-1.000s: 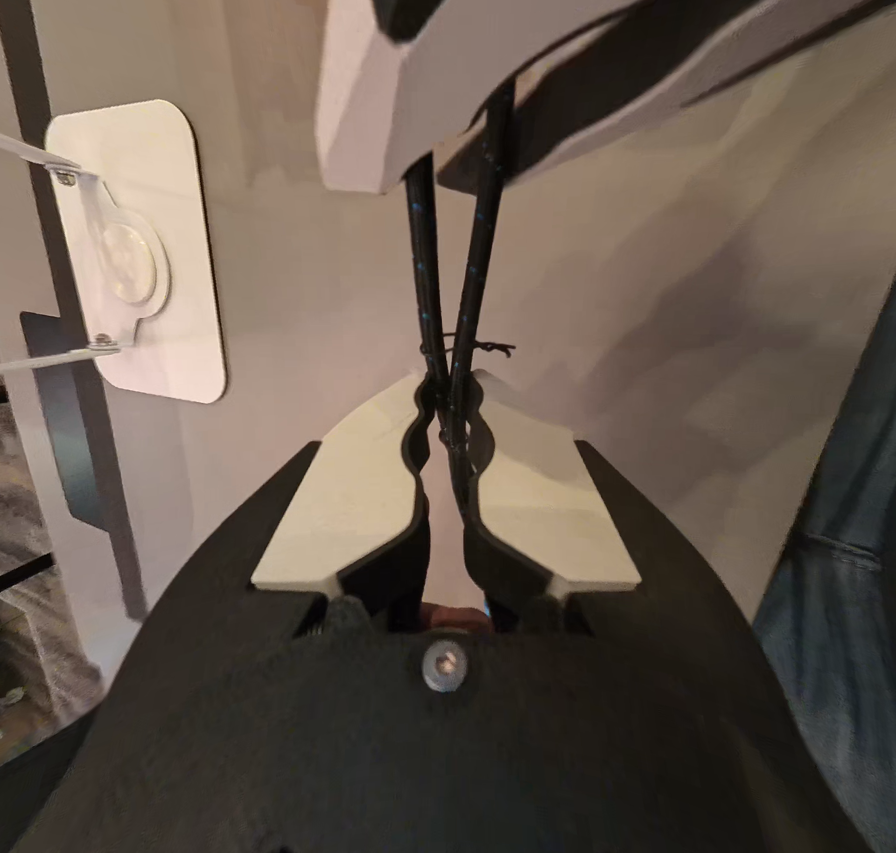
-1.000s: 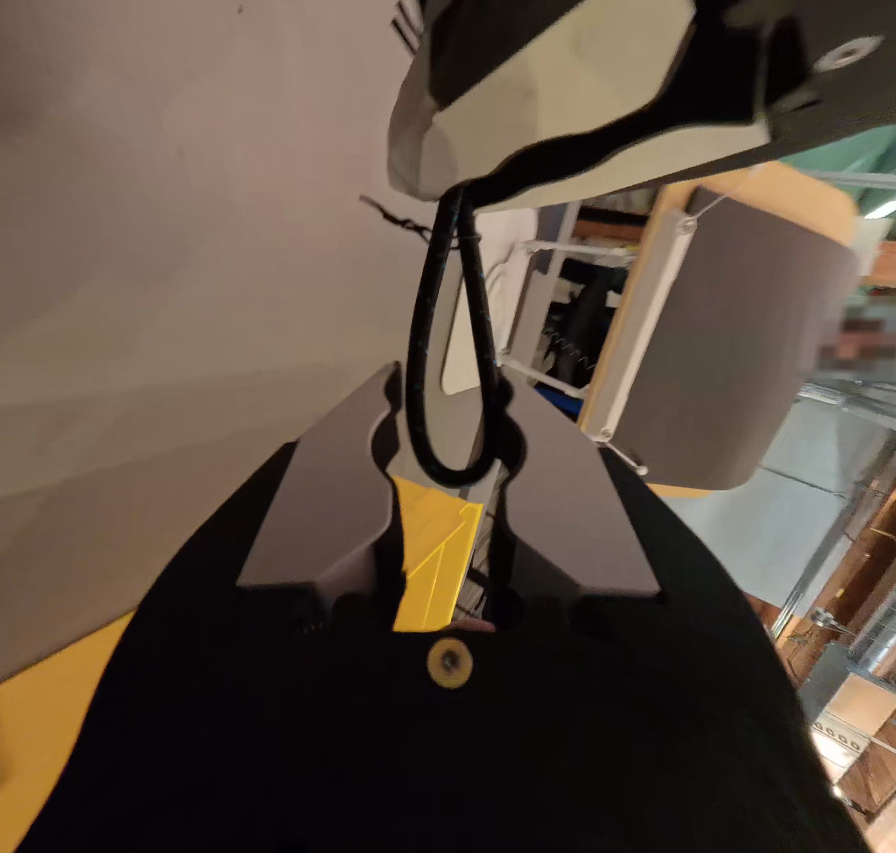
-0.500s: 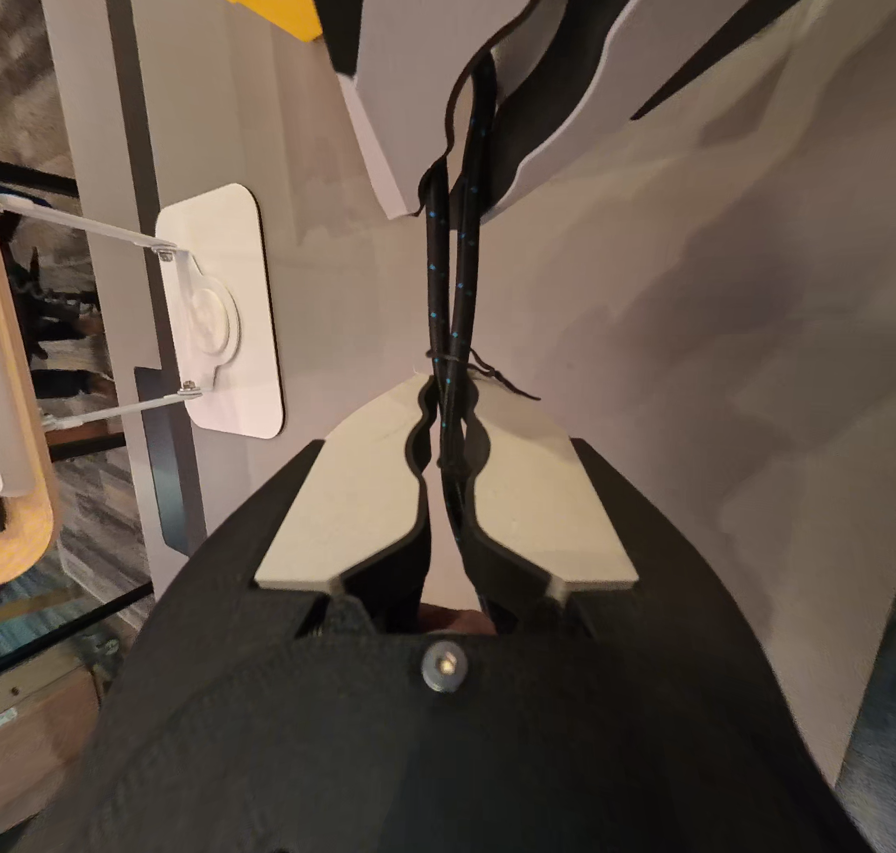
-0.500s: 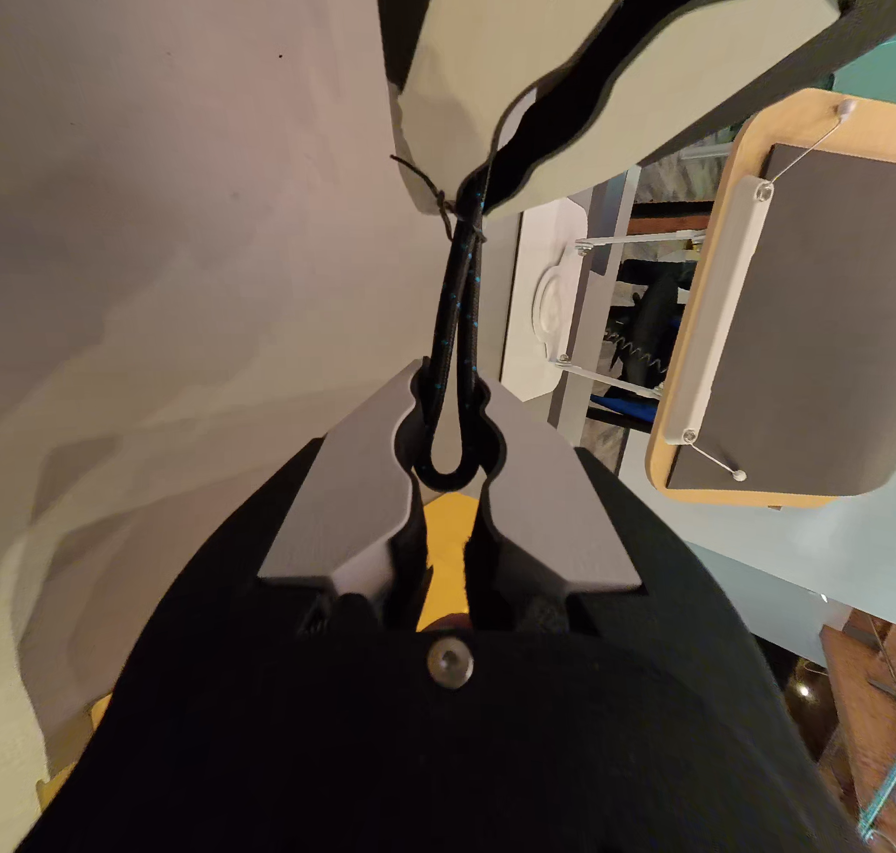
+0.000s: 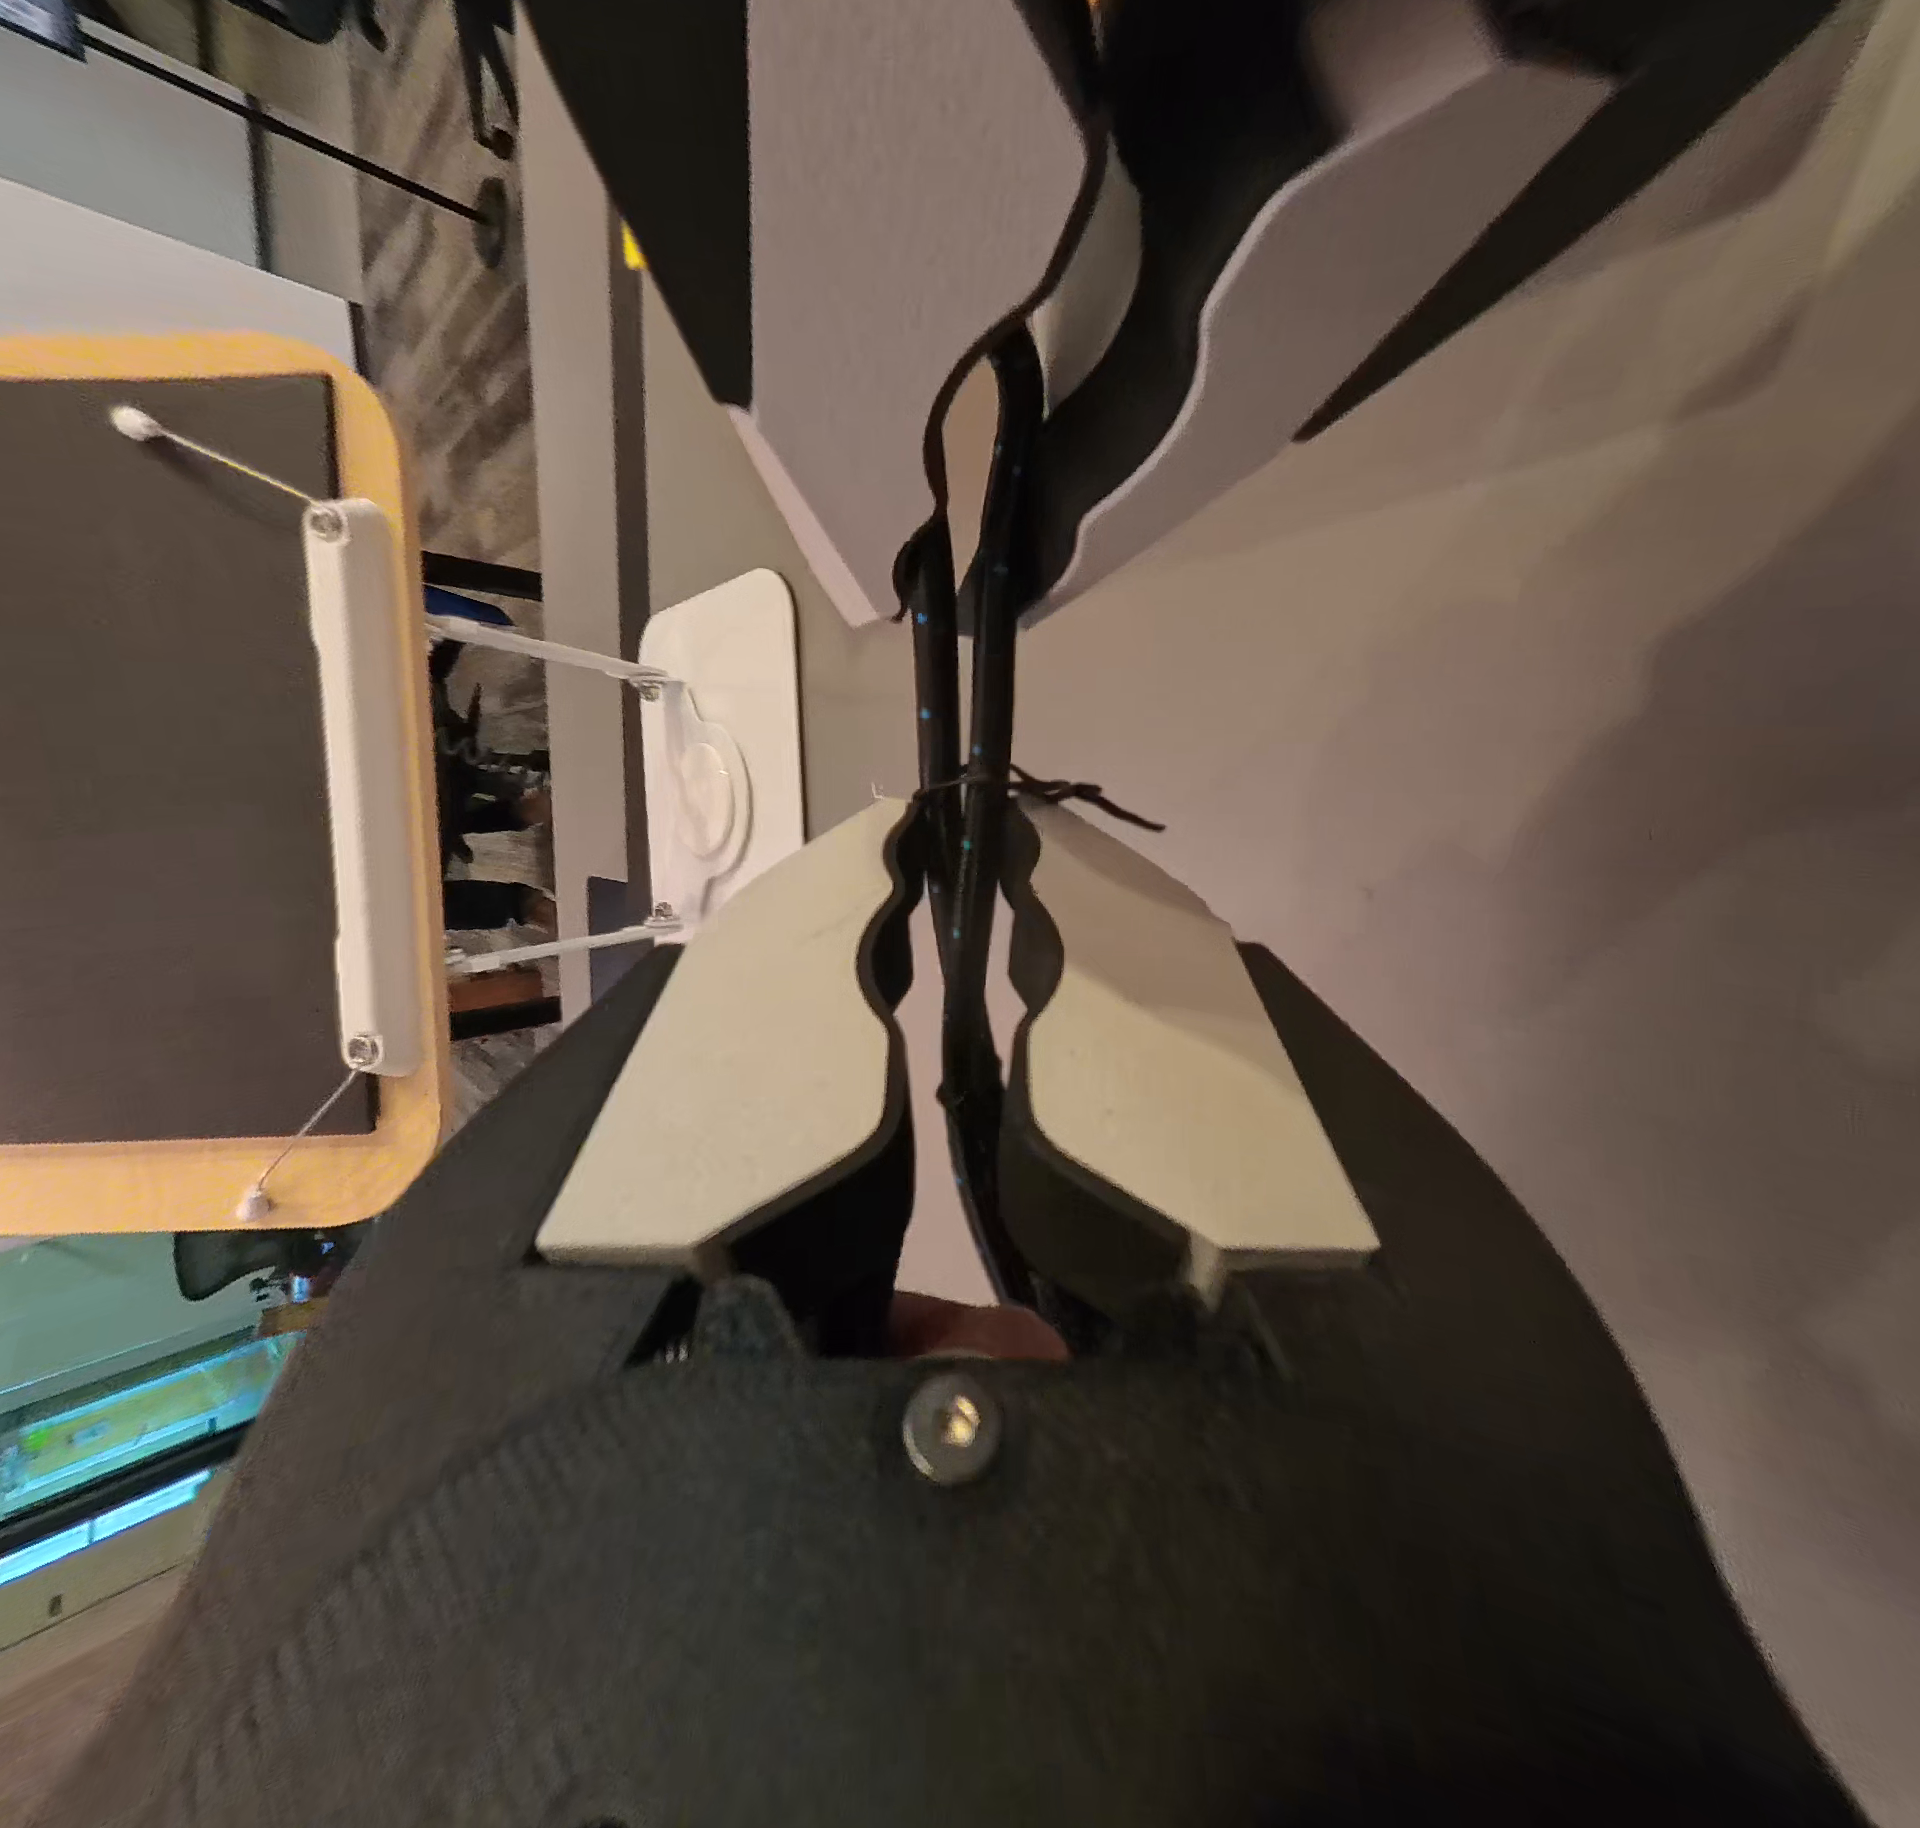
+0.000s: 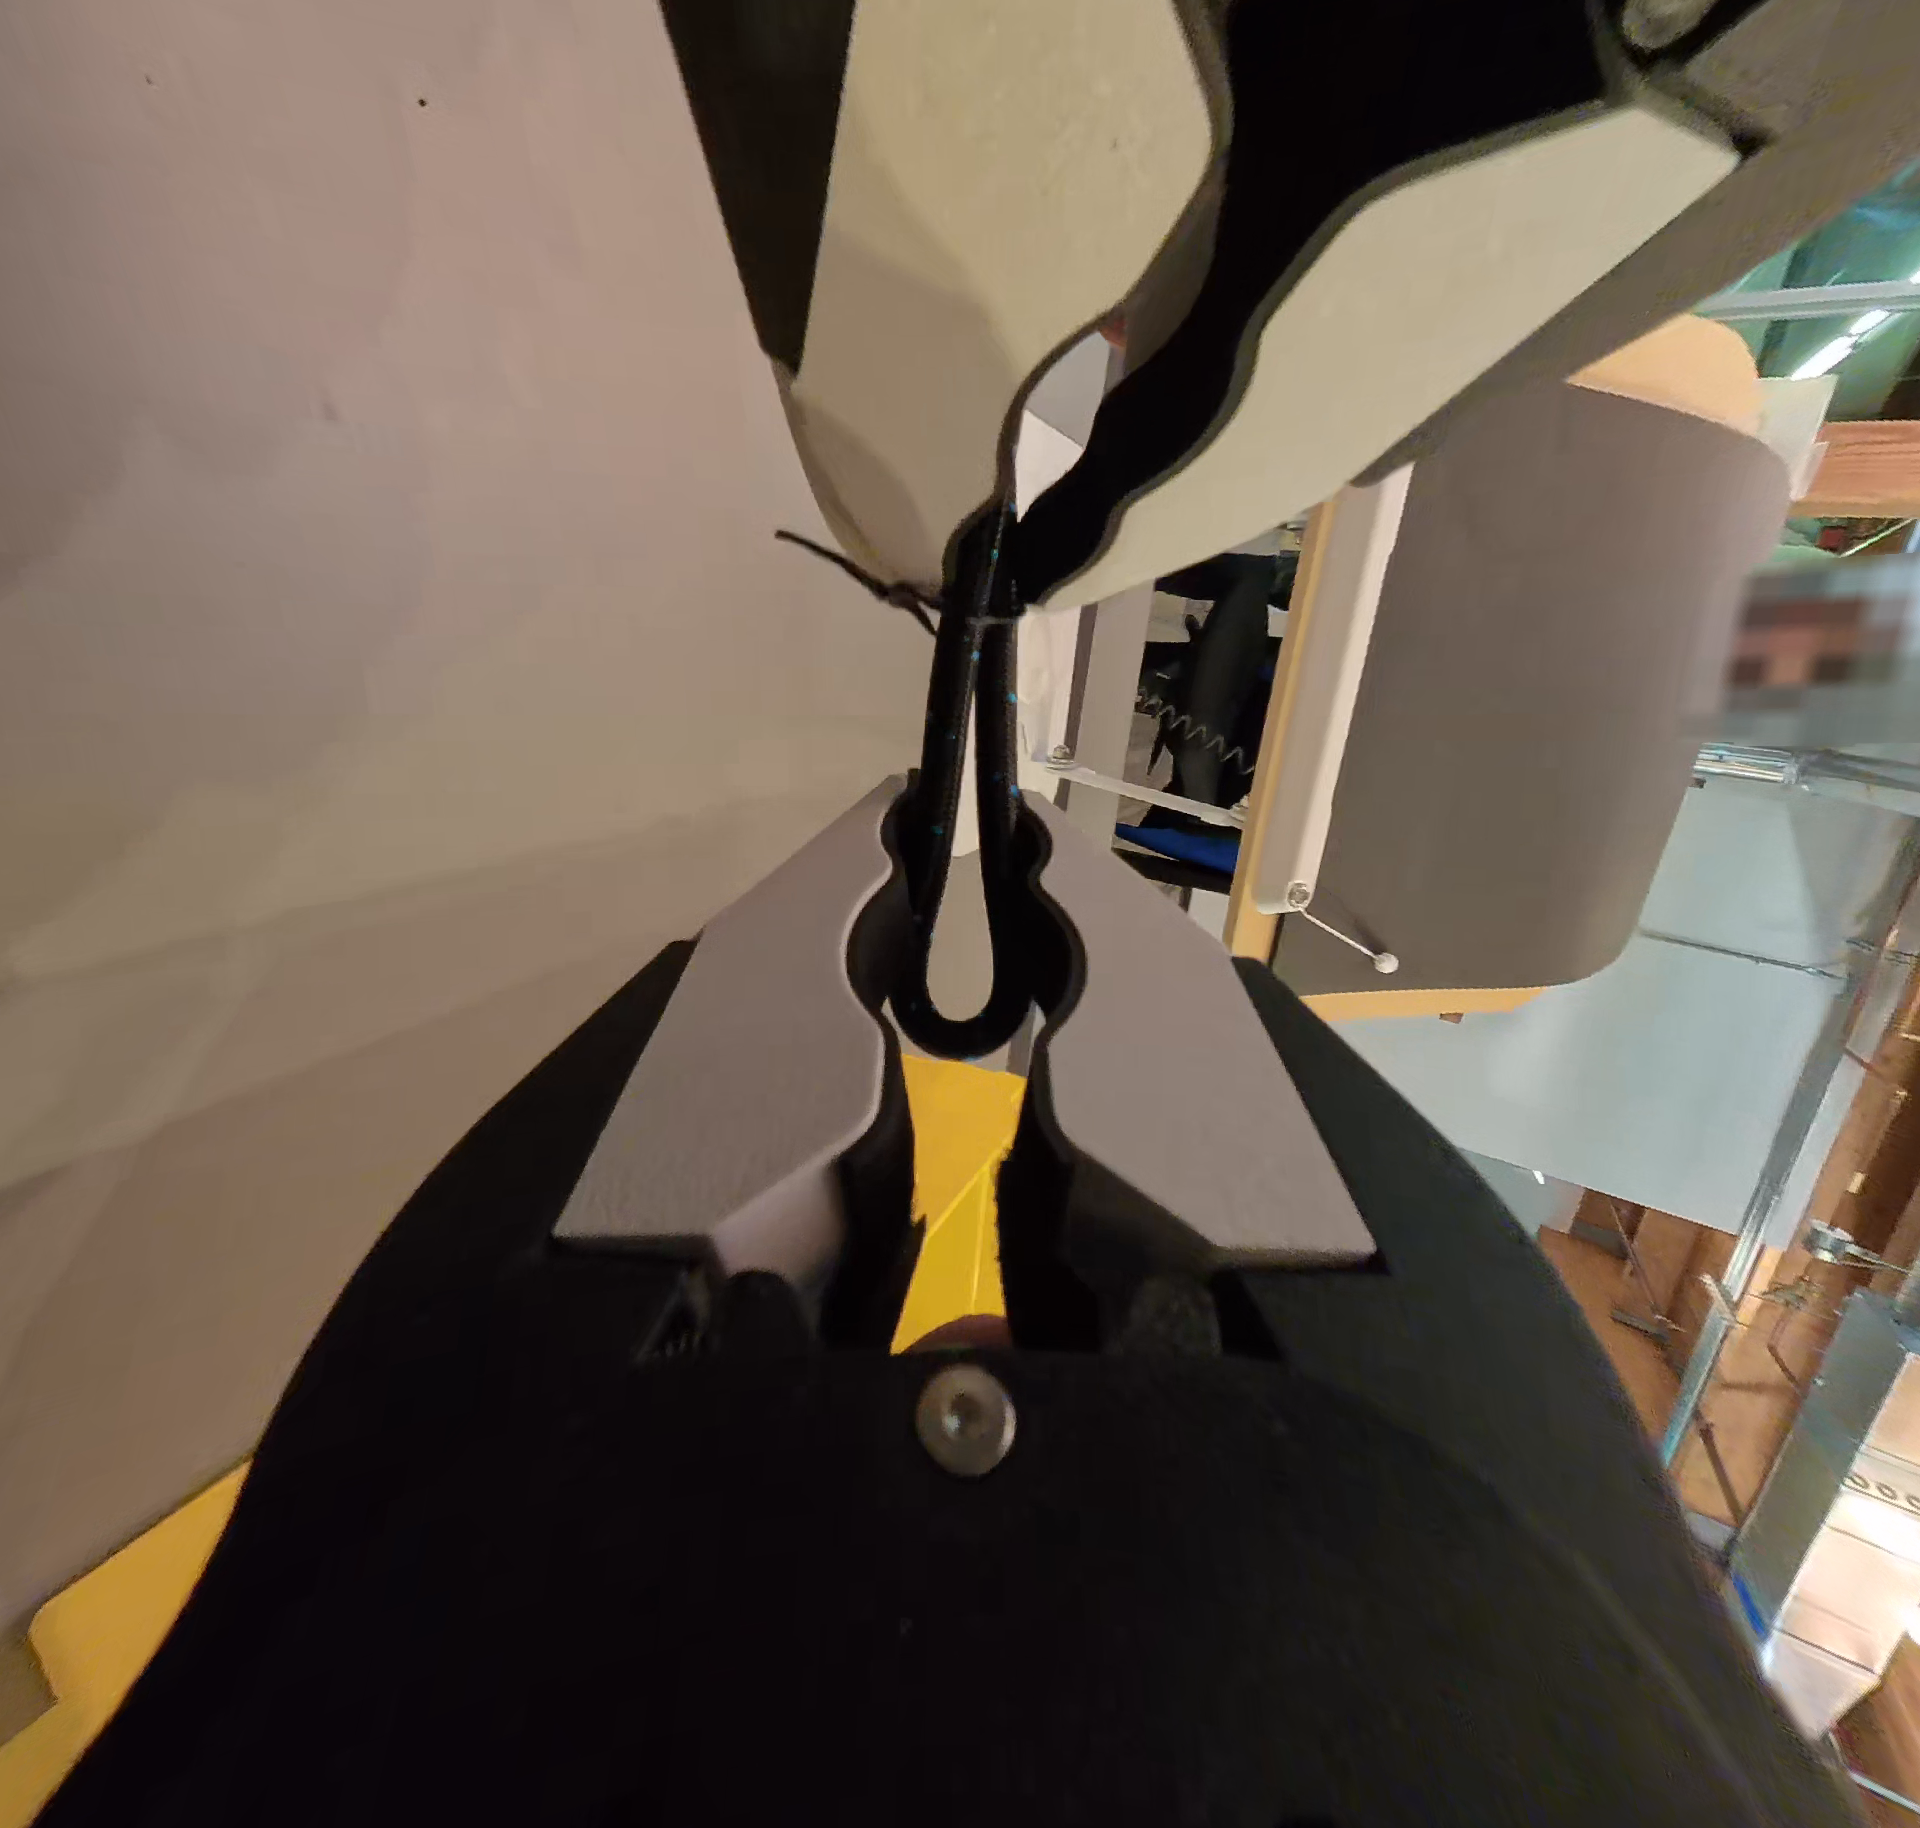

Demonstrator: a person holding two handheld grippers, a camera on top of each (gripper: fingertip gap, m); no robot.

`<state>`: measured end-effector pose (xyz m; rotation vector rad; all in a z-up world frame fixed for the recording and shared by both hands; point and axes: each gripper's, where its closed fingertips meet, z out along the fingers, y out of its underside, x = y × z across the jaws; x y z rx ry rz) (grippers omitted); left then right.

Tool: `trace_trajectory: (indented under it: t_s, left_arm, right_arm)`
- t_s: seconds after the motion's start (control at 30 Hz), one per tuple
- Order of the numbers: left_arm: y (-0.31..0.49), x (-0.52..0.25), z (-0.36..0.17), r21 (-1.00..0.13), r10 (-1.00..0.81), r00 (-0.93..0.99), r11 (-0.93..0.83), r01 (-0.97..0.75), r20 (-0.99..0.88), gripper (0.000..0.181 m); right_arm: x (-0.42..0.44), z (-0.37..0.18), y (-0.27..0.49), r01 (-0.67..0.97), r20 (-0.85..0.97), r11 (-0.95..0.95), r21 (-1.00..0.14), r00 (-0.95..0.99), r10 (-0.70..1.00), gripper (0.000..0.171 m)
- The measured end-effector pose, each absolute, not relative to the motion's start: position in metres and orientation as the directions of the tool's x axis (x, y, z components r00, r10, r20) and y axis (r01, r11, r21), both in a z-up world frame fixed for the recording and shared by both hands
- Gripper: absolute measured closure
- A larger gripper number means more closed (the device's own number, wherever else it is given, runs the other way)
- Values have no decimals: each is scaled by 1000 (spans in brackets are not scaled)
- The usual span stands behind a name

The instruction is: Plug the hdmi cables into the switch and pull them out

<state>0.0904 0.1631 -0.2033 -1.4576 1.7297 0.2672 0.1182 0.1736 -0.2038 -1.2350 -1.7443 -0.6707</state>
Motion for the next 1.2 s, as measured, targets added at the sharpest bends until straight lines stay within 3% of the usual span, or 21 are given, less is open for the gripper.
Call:
trace_trajectory:
  t_s: [0.47, 0.67, 0.77, 0.83, 0.9, 1.0, 1.1, 1.2]
  left_arm:
    - [163, 108, -196, -398, -686, 83, 316, -861, -723, 169]
    - [170, 106, -186, -460, -659, 168, 298, -836, -733, 169]
    - [178, 96, -185, -479, -652, 210, 265, -837, -728, 169]
    - [183, 89, -177, -541, -647, 286, 233, -808, -706, 169]
    - [188, 83, -163, -626, -635, 383, 208, -751, -670, 169]
    - [186, 80, -140, -686, -588, 450, 267, -677, -672, 169]
    - [179, 81, -120, -718, -552, 493, 323, -617, -672, 169]
    - [168, 85, -106, -723, -540, 494, 389, -572, -681, 169]
  right_arm:
    - [117, -195, 175, 917, 895, 397, -43, -141, 423, 157]
    - [124, -186, 176, 937, 902, 344, -64, -94, 421, 122]
    - [138, -177, 177, 944, 908, 322, -71, -72, 413, 120]
    - [149, -170, 175, 943, 889, 284, -172, 24, 458, 128]
    - [142, -168, 160, 865, 773, 252, -434, 214, 597, 142]
    - [113, -155, 129, 516, 342, 90, -852, 418, 842, 155]
    - [101, -129, 127, 161, 7, -68, -985, 427, 904, 165]
    - [98, -115, 136, 12, -112, -126, -992, 388, 915, 147]
